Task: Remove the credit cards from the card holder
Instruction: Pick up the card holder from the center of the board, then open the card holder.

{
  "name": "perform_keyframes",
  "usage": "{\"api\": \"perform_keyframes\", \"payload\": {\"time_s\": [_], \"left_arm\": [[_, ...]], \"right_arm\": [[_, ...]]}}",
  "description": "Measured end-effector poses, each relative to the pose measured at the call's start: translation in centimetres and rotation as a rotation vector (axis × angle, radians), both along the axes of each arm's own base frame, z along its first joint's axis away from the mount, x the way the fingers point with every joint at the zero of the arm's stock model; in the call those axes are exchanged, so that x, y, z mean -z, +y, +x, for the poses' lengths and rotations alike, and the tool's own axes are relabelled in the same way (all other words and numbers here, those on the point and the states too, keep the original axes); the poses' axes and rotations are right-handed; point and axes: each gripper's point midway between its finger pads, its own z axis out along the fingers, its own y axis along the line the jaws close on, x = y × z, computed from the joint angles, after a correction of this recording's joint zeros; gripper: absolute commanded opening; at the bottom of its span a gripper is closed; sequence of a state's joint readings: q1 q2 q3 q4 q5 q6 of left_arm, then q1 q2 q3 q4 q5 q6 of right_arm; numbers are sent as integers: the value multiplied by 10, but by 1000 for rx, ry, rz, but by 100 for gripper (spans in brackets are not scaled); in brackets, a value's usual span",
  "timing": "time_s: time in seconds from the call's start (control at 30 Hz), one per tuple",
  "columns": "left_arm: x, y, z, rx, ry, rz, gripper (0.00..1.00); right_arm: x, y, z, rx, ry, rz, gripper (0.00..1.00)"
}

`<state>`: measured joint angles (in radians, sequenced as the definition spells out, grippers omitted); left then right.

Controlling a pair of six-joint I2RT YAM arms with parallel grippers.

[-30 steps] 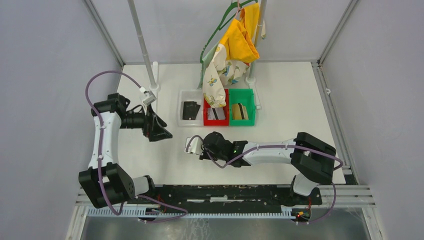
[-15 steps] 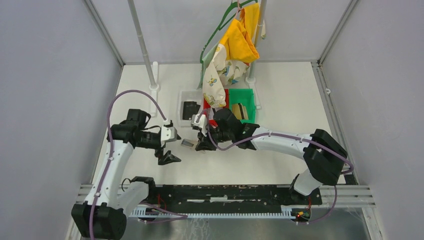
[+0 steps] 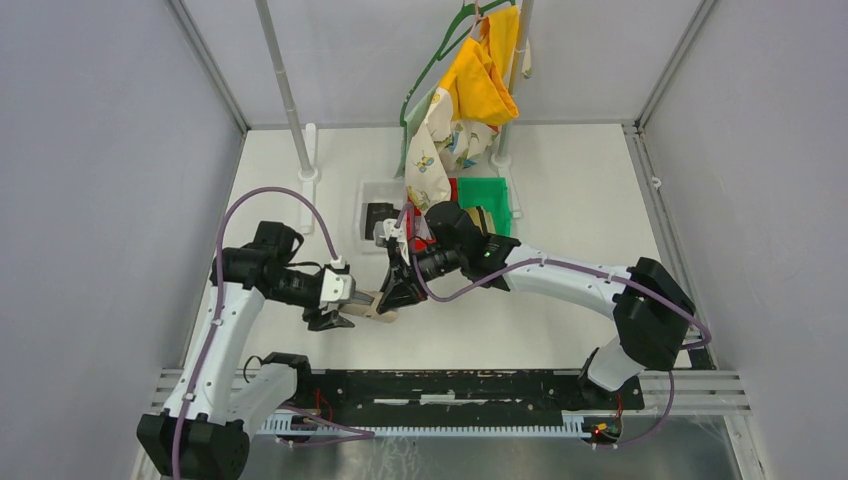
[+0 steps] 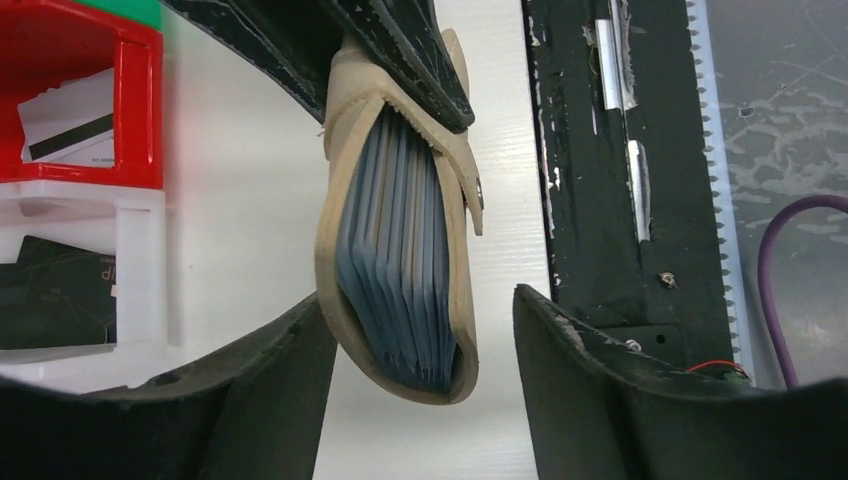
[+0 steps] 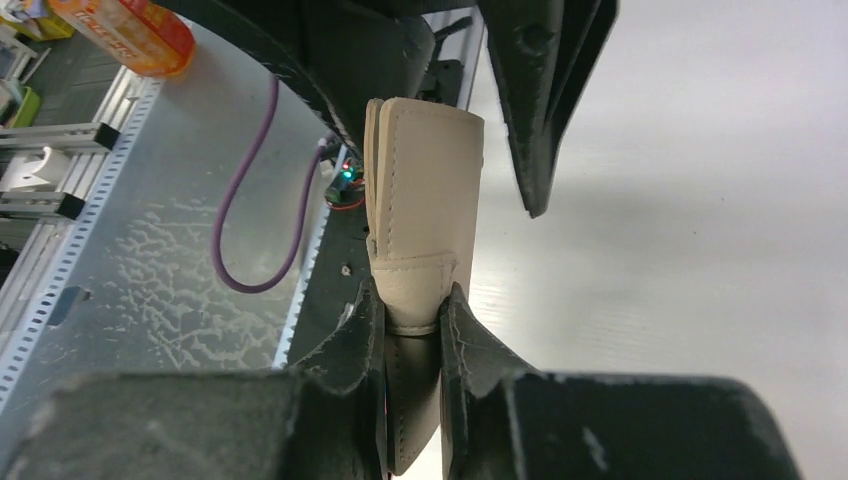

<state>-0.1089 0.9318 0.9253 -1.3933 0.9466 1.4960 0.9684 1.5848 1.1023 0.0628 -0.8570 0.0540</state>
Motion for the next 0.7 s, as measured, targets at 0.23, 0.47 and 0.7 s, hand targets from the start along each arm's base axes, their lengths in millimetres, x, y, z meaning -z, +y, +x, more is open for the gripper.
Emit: {"api": "perform_keyframes", "payload": {"time_s": [0.23,0.47,0.7], "left_arm": [[-11,0,-4,7,-26,-5,3],[-34,-11,2,-82,45,-94,2],[-47,-23,-6,-139,187,-188,2]], "right_arm": [[-11,2,-6,-29,27,28,57],[-16,-1,10,75,-41,34,79],[-59,-26,26,237,-247,123,84]]}}
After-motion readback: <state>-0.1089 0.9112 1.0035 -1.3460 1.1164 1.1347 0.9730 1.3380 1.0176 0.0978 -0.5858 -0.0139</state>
